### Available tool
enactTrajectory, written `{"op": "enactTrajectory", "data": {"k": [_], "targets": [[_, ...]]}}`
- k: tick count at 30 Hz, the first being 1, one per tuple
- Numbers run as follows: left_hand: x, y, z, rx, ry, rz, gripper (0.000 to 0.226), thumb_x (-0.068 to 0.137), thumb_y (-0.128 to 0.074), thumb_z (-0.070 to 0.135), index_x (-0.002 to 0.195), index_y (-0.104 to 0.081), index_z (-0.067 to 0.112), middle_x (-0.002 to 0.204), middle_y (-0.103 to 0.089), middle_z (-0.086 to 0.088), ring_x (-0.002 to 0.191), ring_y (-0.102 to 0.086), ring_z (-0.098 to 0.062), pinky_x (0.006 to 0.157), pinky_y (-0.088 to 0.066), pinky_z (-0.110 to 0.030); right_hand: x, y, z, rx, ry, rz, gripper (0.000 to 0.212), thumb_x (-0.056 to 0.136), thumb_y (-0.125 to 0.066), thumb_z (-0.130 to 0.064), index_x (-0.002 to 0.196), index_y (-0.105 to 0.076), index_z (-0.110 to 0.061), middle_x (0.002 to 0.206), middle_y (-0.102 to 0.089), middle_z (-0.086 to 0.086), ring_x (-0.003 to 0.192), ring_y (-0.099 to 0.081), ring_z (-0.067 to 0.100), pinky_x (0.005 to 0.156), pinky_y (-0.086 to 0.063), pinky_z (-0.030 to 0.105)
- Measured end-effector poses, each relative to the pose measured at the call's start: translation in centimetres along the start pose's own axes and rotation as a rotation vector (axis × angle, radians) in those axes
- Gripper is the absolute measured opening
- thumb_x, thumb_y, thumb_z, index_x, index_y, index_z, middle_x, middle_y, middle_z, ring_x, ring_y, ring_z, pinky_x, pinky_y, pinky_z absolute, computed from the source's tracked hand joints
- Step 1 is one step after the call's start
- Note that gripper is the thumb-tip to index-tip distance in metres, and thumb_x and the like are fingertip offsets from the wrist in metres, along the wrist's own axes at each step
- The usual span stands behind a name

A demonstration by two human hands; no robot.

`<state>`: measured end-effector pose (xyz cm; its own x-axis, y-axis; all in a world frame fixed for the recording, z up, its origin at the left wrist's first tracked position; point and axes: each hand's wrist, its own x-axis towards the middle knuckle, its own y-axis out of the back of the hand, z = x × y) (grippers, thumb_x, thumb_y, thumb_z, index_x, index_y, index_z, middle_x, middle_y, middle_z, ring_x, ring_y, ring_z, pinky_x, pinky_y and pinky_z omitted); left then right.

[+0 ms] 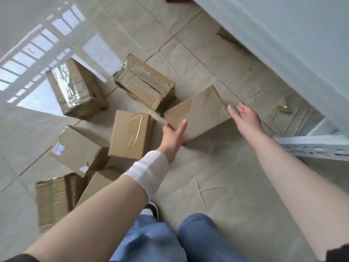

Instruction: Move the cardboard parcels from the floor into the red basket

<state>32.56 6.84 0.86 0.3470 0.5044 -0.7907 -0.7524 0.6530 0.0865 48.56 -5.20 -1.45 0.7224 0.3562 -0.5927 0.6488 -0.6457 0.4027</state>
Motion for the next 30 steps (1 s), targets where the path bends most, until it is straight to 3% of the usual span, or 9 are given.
{"op": "enactTrajectory", "data": {"k": [2, 4, 7, 9, 13, 16, 20, 25, 30], "targets": [[2.3, -0.4, -0.6, -0.047, -0.005, 0.028, 0.067, 0.09, -0.055, 0.042, 0.142, -0.026, 0.013, 0.135, -0.049, 0.001, 0.113, -0.052, -0.015, 0.09, -0.046, -0.026, 2.5, -1.0, 0.8, 0.027, 0.021, -0.014, 0.069, 0.088, -0.053, -0.045, 0.142, -0.033, -0.007, 0.148, -0.04, 0.007, 0.136, -0.039, 0.015, 0.112, -0.027, 0.025], [3.9, -0.4, -1.2, -0.077, 0.001, 0.03, 0.07, 0.09, -0.054, 0.044, 0.144, -0.023, 0.014, 0.13, -0.048, 0.003, 0.109, -0.049, -0.012, 0.089, -0.04, -0.024, 4.0, -2.0, 1.1, 0.08, 0.027, -0.047, 0.064, 0.091, -0.051, -0.04, 0.142, -0.034, -0.006, 0.148, -0.04, 0.005, 0.135, -0.038, 0.011, 0.104, -0.025, 0.016], [5.5, -0.3, -2.9, -0.101, -0.026, 0.044, 0.07, 0.089, -0.055, 0.044, 0.144, -0.024, 0.014, 0.131, -0.046, 0.008, 0.116, -0.049, -0.011, 0.1, -0.038, -0.025, 4.8, -3.0, 1.7, 0.122, 0.046, -0.138, 0.054, 0.091, -0.051, -0.039, 0.135, -0.046, -0.01, 0.137, -0.051, -0.001, 0.125, -0.044, 0.005, 0.1, -0.029, 0.016], [6.3, -0.4, -3.7, -0.134, -0.045, 0.074, 0.076, 0.086, -0.059, 0.045, 0.146, -0.023, 0.015, 0.14, -0.048, 0.001, 0.125, -0.05, -0.017, 0.11, -0.038, -0.035, 4.9, -3.5, 2.3, 0.107, 0.07, -0.156, 0.039, 0.089, -0.054, -0.039, 0.122, -0.055, -0.019, 0.119, -0.06, -0.005, 0.114, -0.052, 0.007, 0.094, -0.035, 0.019], [6.6, -1.1, -3.8, -0.183, -0.047, 0.082, 0.085, 0.079, -0.061, 0.053, 0.147, -0.021, 0.021, 0.142, -0.047, -0.001, 0.128, -0.049, -0.02, 0.111, -0.038, -0.042, 4.8, -3.8, 3.0, 0.155, 0.108, -0.111, 0.022, 0.089, -0.056, -0.031, 0.11, -0.056, -0.025, 0.101, -0.063, -0.011, 0.099, -0.057, 0.004, 0.078, -0.042, 0.008], [6.1, -1.4, -3.2, -0.191, -0.068, 0.057, 0.063, 0.091, -0.055, 0.039, 0.143, -0.026, 0.02, 0.137, -0.051, -0.003, 0.124, -0.053, -0.022, 0.109, -0.041, -0.044, 3.9, -3.4, 3.0, 0.187, 0.108, -0.087, 0.022, 0.09, -0.056, -0.03, 0.11, -0.056, -0.023, 0.106, -0.063, -0.006, 0.103, -0.058, 0.008, 0.086, -0.042, 0.015], [2.1, -1.0, -1.1, -0.15, -0.059, -0.018, 0.058, 0.093, -0.052, 0.038, 0.143, -0.027, 0.023, 0.136, -0.053, -0.003, 0.122, -0.055, -0.023, 0.106, -0.042, -0.048, 0.1, -1.2, 1.2, 0.196, 0.08, -0.046, 0.027, 0.089, -0.056, -0.031, 0.114, -0.054, -0.023, 0.113, -0.061, -0.002, 0.109, -0.056, 0.012, 0.097, -0.04, 0.026], [-6.7, 1.8, 4.3, -0.145, -0.049, -0.101, 0.059, 0.093, -0.052, 0.036, 0.144, -0.029, 0.02, 0.139, -0.051, 0.001, 0.123, -0.053, -0.016, 0.108, -0.041, -0.036, -8.6, 2.1, -5.5, 0.198, 0.05, -0.027, 0.036, 0.089, -0.056, -0.031, 0.123, -0.052, -0.019, 0.116, -0.059, -0.003, 0.11, -0.054, 0.012, 0.096, -0.039, 0.025], [-18.4, 6.3, 12.1, -0.135, -0.064, -0.129, 0.046, 0.094, -0.052, 0.032, 0.137, -0.038, 0.02, 0.121, -0.059, 0.005, 0.098, -0.06, -0.003, 0.071, -0.053, -0.009, -19.3, 5.0, -15.0, 0.199, 0.024, -0.017, 0.043, 0.091, -0.054, -0.03, 0.131, -0.046, -0.018, 0.119, -0.054, -0.007, 0.111, -0.05, 0.008, 0.094, -0.034, 0.022]]}}
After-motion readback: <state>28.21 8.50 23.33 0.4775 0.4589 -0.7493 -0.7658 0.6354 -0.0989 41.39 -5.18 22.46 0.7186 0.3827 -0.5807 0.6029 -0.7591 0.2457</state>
